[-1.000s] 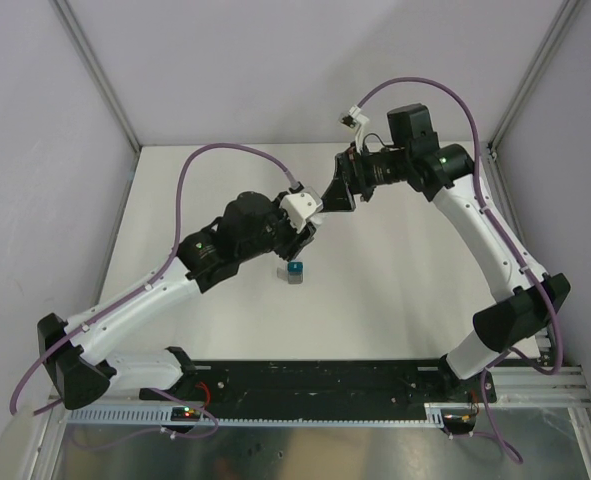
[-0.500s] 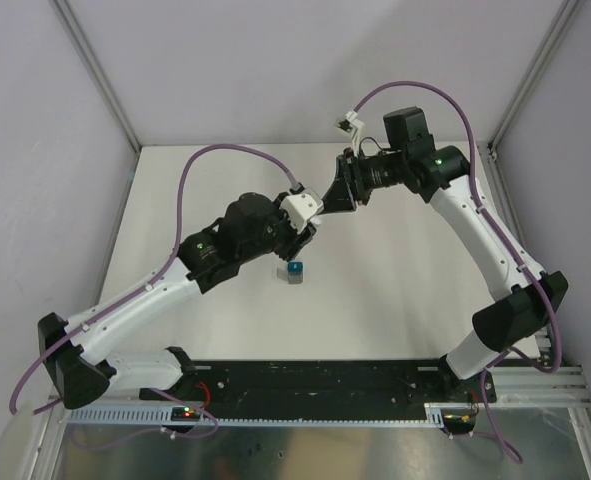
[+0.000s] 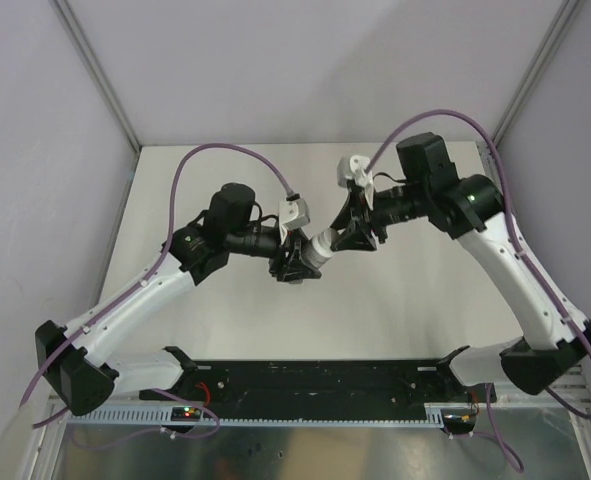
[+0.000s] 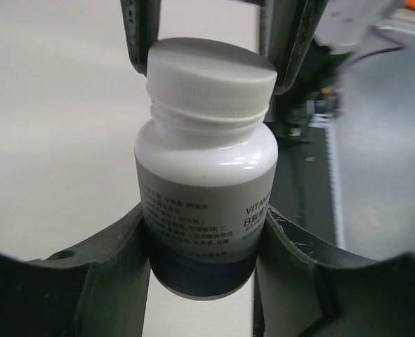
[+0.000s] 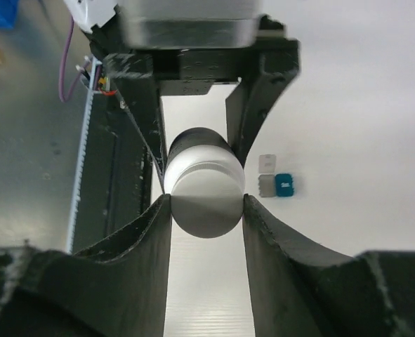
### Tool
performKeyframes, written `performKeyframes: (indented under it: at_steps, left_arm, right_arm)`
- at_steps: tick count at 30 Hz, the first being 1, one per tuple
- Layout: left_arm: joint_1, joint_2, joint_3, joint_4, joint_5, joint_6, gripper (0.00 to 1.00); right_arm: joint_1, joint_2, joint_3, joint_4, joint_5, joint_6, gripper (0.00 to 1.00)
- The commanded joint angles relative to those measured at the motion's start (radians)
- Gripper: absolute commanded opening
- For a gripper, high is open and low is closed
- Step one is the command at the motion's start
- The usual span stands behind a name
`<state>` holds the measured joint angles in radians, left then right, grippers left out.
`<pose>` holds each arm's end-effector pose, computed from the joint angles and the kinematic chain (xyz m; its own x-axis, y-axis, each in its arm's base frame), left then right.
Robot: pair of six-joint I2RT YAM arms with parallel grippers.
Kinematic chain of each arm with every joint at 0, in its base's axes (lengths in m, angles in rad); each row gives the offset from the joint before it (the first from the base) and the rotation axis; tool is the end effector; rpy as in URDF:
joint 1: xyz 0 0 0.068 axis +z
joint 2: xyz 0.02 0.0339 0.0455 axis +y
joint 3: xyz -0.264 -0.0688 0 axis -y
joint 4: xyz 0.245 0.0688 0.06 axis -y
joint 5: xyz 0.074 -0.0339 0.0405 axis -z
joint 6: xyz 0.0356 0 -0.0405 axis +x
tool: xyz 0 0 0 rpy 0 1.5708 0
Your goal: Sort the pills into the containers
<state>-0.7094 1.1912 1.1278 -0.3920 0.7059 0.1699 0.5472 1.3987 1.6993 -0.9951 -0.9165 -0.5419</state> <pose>0.1832 -0.1877 0.3586 -0.1703 0.3158 -0.9334 0.9807 0.1466 -0.1294 0.2112 0.1618 0.4422 -0.0364 -0.3897 -0.9202 -0.9992 0.0018 0.0388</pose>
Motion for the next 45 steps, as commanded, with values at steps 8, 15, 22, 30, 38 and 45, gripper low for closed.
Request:
performKeyframes:
  at_steps: [8, 15, 22, 30, 38, 45]
  left_arm:
    - [0.031, 0.004, 0.072, -0.011, 0.157, -0.067, 0.00]
    - [0.030, -0.003, 0.063, -0.016, 0.071, -0.035, 0.00]
    - [0.030, -0.015, 0.026, -0.019, 0.013, 0.016, 0.00]
    - [0.030, -0.018, 0.012, -0.021, 0.002, 0.051, 0.00]
    - [0.030, -0.041, -0.005, -0.020, -0.122, 0.073, 0.00]
    - [0.031, -0.057, -0.010, -0.006, -0.273, 0.074, 0.00]
  right_arm:
    - [0.049, -0.045, 0.017, -0.078, 0.134, -0.174, 0.46]
    - [0.032, 0.001, 0.039, -0.080, 0.077, -0.117, 0.29]
    - [-0.043, 0.011, 0.058, -0.059, -0.011, -0.068, 0.15]
    - [-0.066, 0.015, 0.073, -0.085, -0.025, -0.077, 0.12]
    - [-0.126, 0.017, 0.012, -0.013, 0.111, 0.019, 0.14]
    - [-0.159, 0.027, -0.150, 0.123, 0.353, 0.136, 0.18]
